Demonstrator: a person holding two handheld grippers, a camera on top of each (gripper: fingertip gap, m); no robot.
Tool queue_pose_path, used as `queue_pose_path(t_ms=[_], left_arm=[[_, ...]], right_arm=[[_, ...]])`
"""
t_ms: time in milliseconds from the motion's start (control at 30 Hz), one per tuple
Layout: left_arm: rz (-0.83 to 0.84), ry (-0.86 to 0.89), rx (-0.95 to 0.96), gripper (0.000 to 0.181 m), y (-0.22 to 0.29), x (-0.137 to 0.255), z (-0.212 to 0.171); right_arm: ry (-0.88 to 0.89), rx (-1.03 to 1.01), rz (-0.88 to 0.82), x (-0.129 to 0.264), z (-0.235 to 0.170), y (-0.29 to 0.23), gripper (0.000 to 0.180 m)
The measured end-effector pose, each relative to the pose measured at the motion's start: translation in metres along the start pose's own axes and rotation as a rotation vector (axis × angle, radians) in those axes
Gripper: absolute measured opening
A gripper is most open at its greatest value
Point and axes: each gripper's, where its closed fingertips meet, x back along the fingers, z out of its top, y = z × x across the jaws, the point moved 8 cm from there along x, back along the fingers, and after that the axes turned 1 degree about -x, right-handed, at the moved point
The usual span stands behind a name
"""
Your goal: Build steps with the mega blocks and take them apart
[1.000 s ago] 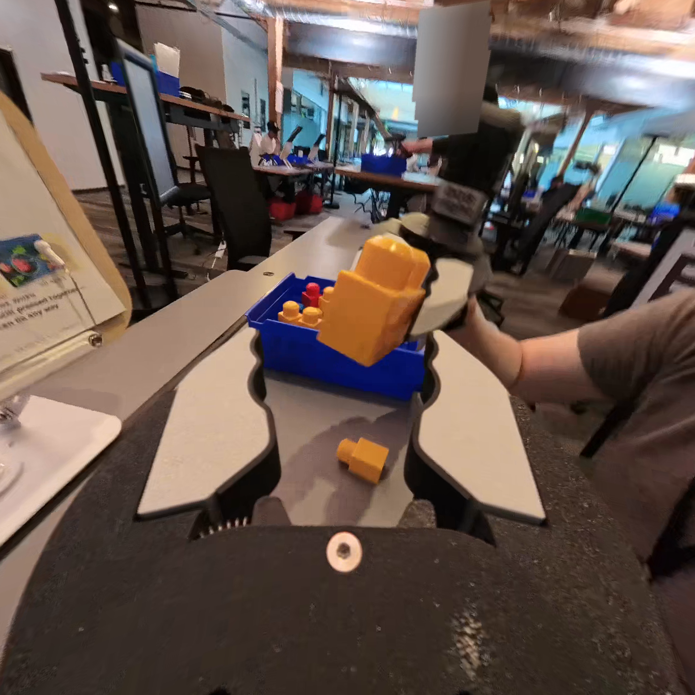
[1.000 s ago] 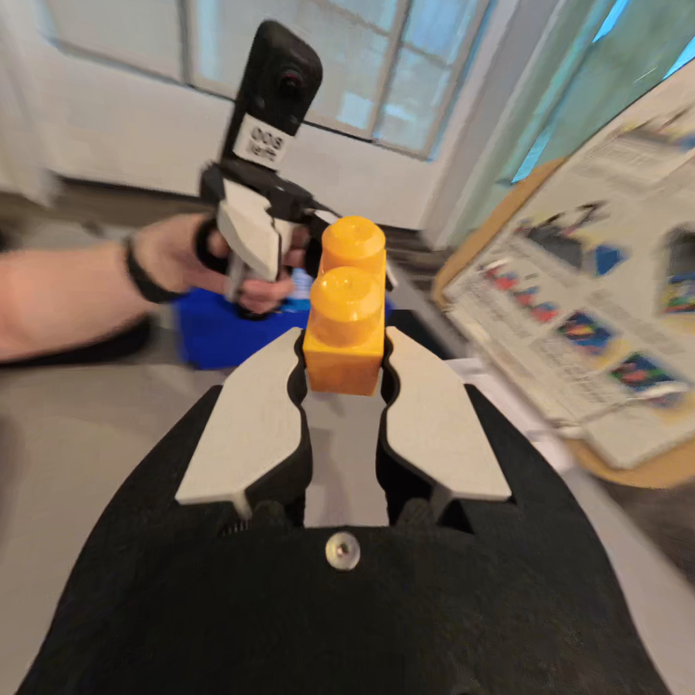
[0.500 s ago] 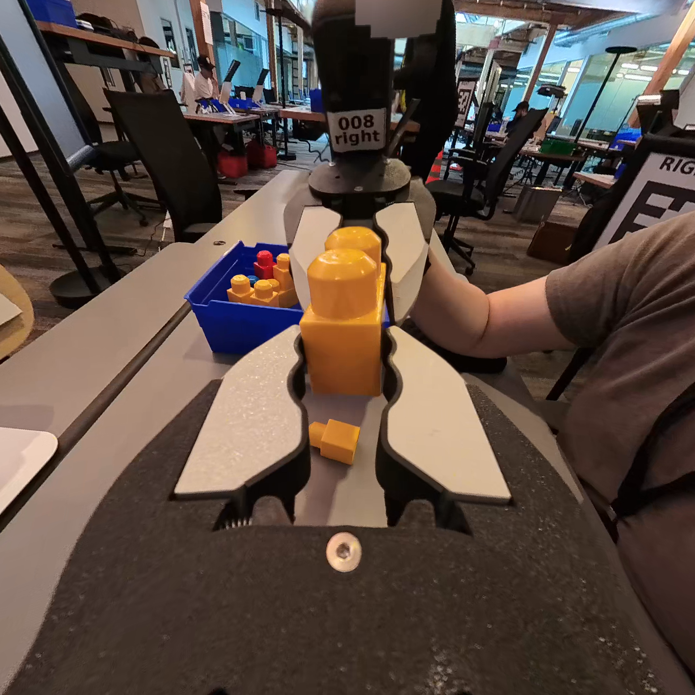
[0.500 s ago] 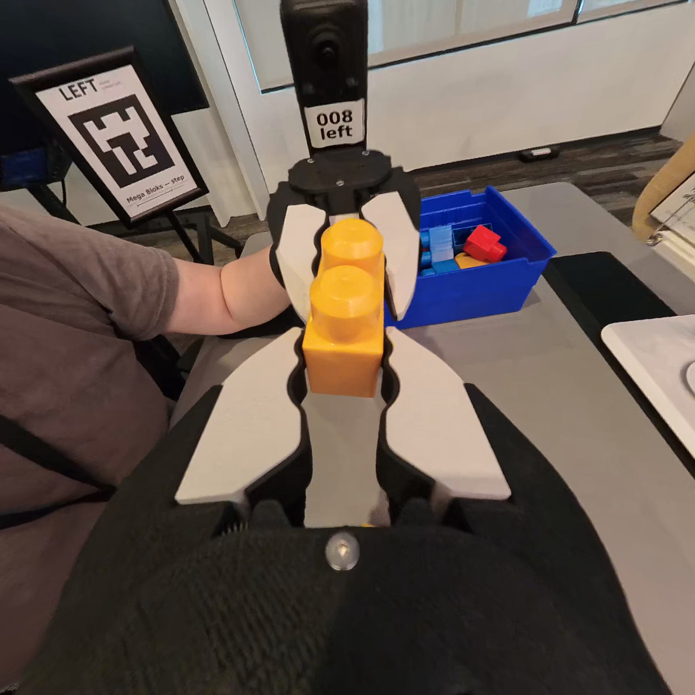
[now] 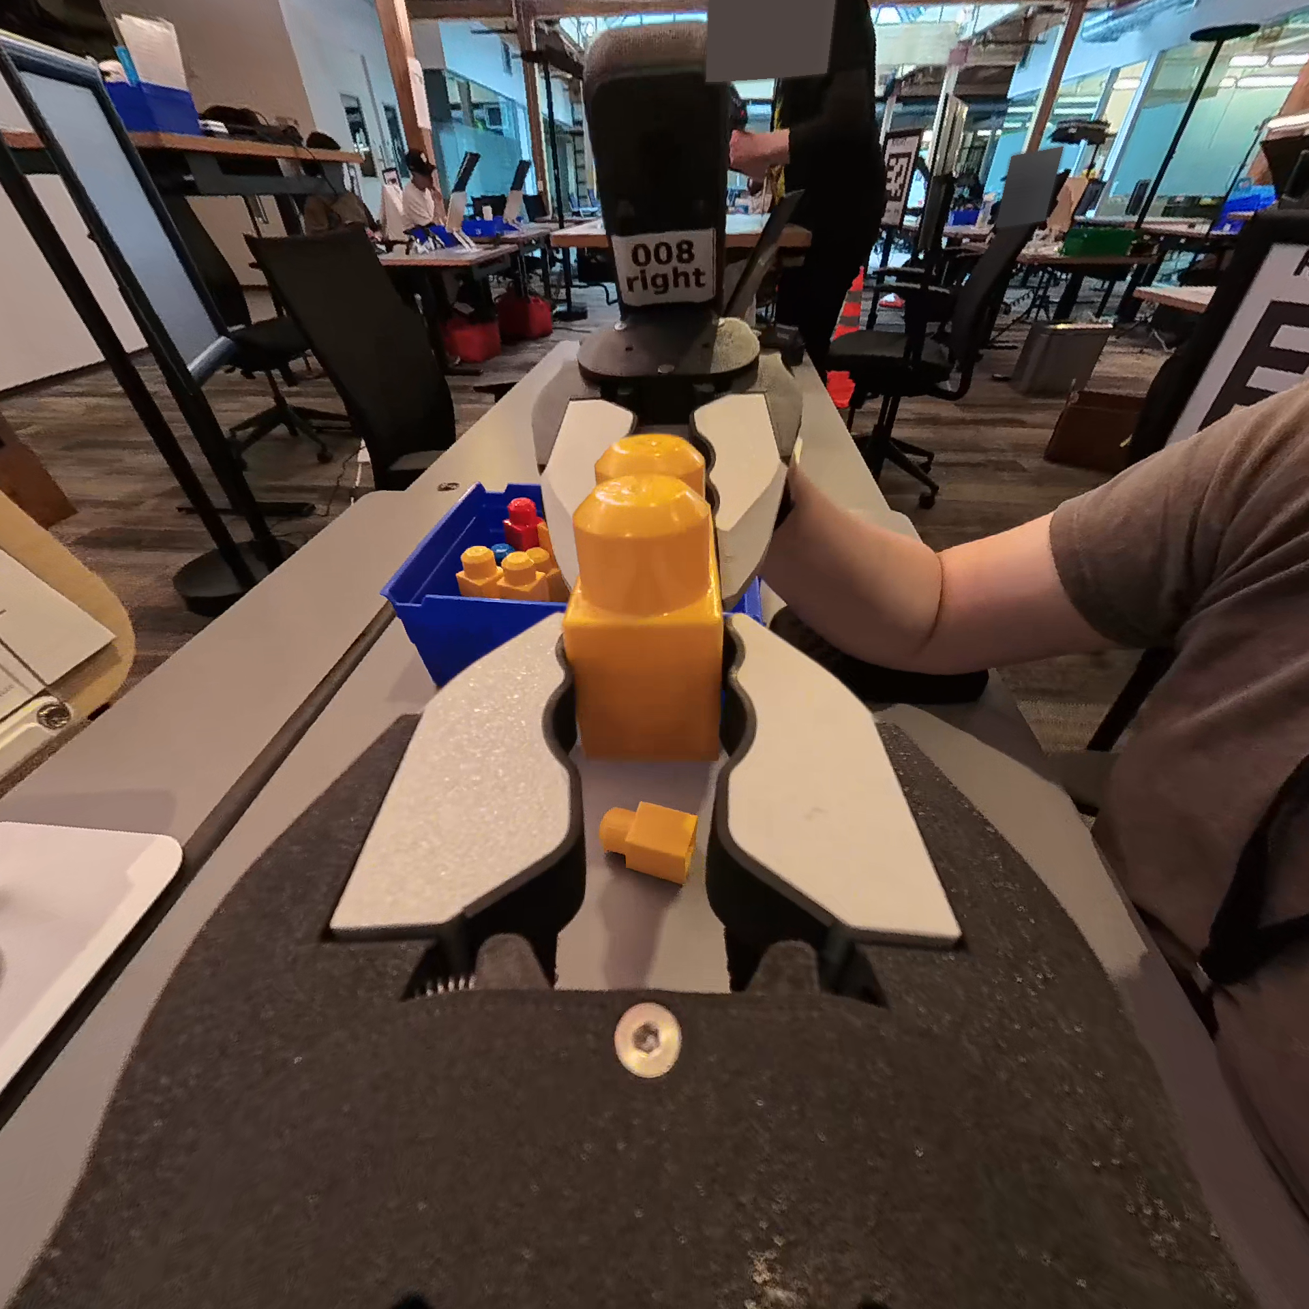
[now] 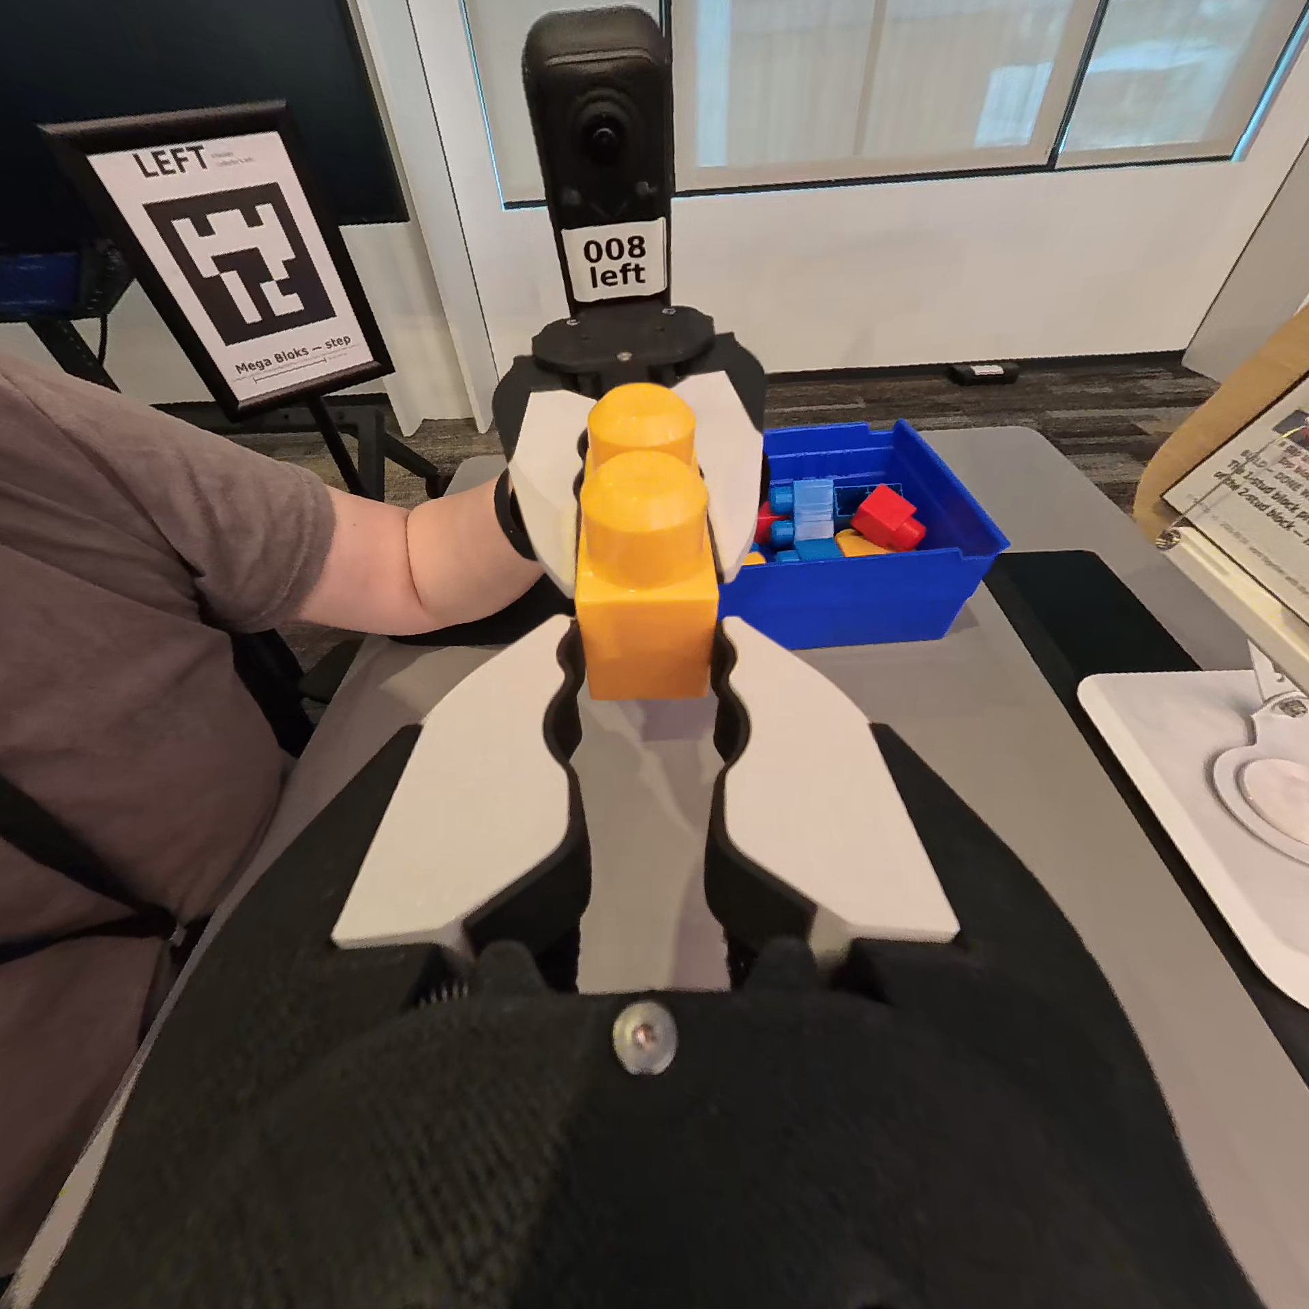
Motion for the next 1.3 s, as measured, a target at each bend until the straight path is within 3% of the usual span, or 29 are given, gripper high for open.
queue_pose_path(t_ms=[400,567,667,767,833,933,1133,1300], left_arm=[[0.011,-0.029,0.001,0.036,-0.001,-0.002,-0.003],[0.09,-0.025,-0.001,0.036,-0.012,0.008,-0.002],[0.225,-0.024,-0.037,0.036,-0.021,0.029,0.007],[0.288,0.002,-0.069,0.036,-0.022,0.051,0.02],[0.312,0.025,-0.087,0.036,-0.021,0.062,0.026],[0.326,0.046,-0.098,0.036,-0.019,0.072,0.032],[0.324,0.058,-0.104,0.036,-0.017,0.073,0.035],[0.283,0.058,-0.106,0.036,-0.009,0.064,0.036]], right_arm=[[-0.021,0.026,-0.01,-0.001,-0.002,0.001,0.035],[-0.001,0.033,-0.109,0.007,0.001,0.007,0.043],[-0.276,-0.137,-0.308,0.018,-0.02,0.022,0.044],[-0.6,-0.363,-0.29,0.013,-0.057,0.025,0.036],[-0.811,-0.361,-0.252,0.002,-0.082,0.024,0.009],[-1.15,-0.255,-0.343,-0.004,-0.119,0.028,0.008],[-1.337,-0.309,-0.402,-0.021,-0.151,0.033,0.001],[-1.372,-0.355,-0.46,-0.027,-0.165,0.039,0.001]])
